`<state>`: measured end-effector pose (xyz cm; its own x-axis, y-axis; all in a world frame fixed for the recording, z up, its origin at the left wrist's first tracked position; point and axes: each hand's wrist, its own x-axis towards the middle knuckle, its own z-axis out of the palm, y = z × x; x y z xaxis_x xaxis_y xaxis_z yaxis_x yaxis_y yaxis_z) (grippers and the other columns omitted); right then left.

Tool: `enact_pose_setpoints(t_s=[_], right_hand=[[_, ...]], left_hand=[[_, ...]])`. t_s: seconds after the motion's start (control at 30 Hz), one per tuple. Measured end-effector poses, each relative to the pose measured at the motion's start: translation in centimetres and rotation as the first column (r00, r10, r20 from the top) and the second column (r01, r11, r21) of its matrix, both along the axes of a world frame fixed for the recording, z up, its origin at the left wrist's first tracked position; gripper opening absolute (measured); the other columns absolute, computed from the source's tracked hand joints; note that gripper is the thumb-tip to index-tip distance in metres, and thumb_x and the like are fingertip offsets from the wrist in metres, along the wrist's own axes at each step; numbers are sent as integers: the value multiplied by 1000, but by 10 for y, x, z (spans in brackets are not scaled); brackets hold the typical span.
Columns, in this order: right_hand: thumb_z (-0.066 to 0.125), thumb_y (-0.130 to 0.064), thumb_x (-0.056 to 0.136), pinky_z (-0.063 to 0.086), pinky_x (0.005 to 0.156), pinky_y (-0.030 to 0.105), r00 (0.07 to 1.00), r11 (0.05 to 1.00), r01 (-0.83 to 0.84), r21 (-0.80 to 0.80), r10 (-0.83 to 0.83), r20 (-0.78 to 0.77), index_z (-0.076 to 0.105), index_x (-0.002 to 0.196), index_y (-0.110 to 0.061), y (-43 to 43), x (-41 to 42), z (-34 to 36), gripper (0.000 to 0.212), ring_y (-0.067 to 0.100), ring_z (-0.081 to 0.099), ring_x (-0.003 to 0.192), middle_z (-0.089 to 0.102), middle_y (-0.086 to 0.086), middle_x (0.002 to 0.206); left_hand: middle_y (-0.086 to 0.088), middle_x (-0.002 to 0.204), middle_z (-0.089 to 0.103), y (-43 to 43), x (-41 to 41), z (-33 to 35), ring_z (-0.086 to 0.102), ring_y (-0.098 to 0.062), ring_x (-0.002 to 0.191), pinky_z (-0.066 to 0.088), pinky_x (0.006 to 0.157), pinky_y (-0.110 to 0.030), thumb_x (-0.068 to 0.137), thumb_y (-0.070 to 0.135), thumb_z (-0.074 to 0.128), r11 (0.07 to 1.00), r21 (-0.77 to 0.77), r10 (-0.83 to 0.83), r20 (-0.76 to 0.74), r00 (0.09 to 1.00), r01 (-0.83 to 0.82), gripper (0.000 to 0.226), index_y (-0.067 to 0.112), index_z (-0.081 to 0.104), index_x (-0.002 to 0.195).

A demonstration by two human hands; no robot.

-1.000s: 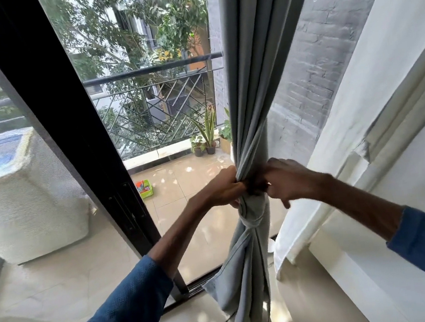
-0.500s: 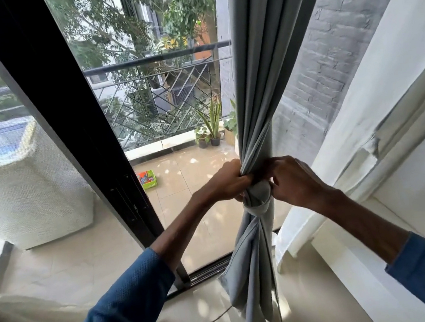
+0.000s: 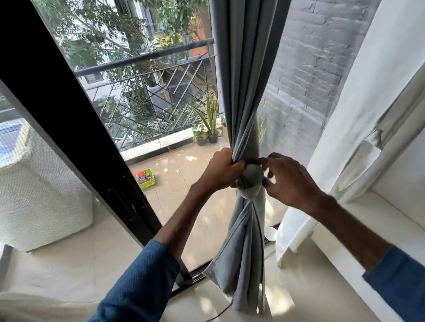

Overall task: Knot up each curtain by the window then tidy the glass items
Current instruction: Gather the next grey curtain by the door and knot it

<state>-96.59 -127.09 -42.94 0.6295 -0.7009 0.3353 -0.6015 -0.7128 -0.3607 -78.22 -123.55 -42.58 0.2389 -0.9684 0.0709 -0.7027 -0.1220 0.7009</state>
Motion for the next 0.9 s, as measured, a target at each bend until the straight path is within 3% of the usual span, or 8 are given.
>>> enact_pose_setpoints(t_s=[0.07, 0.13, 0.23, 0.27, 0.33, 0.5, 0.73, 0.9], right_hand=[[72, -3, 79, 58, 65, 31, 936, 988, 59, 139, -104, 336, 67, 114, -20, 5, 2, -30, 39, 12, 68, 74, 70, -1, 93], [73, 0, 80, 61, 72, 34, 826, 914, 117, 389, -307, 473, 70, 107, -12, 14, 7, -62, 30, 11, 71, 78, 75, 1, 91], [64, 11, 87, 62, 84, 40, 578, 495, -287, 820, -594, 560, 69, 109, 9, 24, 16, -89, 23, 30, 70, 83, 73, 20, 96], [58, 15, 89, 63, 79, 34, 490, 366, -438, 821, -669, 559, 65, 110, 15, 27, 18, -90, 21, 32, 68, 81, 69, 24, 97], [56, 13, 91, 57, 60, 21, 414, 243, -552, 798, -750, 515, 65, 108, 11, 27, 20, -90, 19, 22, 65, 68, 66, 20, 90], [70, -8, 82, 28, 39, 14, 402, 214, -647, 732, -720, 566, 67, 100, -11, 24, 17, -92, 18, 2, 39, 49, 49, 0, 70], [71, -18, 85, 23, 36, 13, 432, 159, -714, 681, -666, 608, 71, 90, -23, 26, 12, -97, 7, -1, 30, 47, 44, -8, 61], [64, -18, 93, 24, 37, 13, 465, 157, -694, 703, -647, 604, 74, 101, -22, 17, 5, -100, 13, 1, 34, 55, 45, -2, 76]], left_hand=[[-15, 70, 60, -2, 6, 0, 63, -37, 64, 50, 53, -40, 82, 22, 52, 999, -11, 33, -12, 999, -33, 21, 6, 51, 68], [-14, 68, 59, -2, 8, 0, 65, -38, 63, 54, 52, -44, 85, 15, 54, 999, -18, 47, -31, 998, -48, 20, 7, 50, 67], [-14, 68, 60, -1, 4, 0, 66, -36, 60, 56, 51, -49, 84, 14, 54, 999, -2, 36, -53, 998, -36, 18, 6, 51, 68], [-14, 68, 60, -1, 3, -1, 66, -37, 62, 56, 52, -51, 85, 14, 54, 999, 7, 36, -65, 997, -35, 18, 5, 52, 69], [-18, 74, 63, -1, 4, -4, 67, -40, 67, 56, 54, -54, 84, 18, 55, 999, 21, 43, -98, 994, -41, 21, 0, 55, 74], [-27, 84, 66, 0, 4, -10, 68, -41, 75, 56, 53, -56, 78, 32, 53, 998, 43, 42, -162, 986, -36, 41, -8, 60, 88], [-29, 86, 64, 6, 0, -7, 67, -43, 75, 55, 54, -56, 79, 31, 50, 999, 43, 5, -148, 989, 1, 44, -10, 59, 90], [-28, 88, 65, 9, -1, -3, 68, -42, 75, 56, 53, -55, 81, 32, 50, 999, 45, -16, -130, 991, 22, 44, -10, 60, 95]])
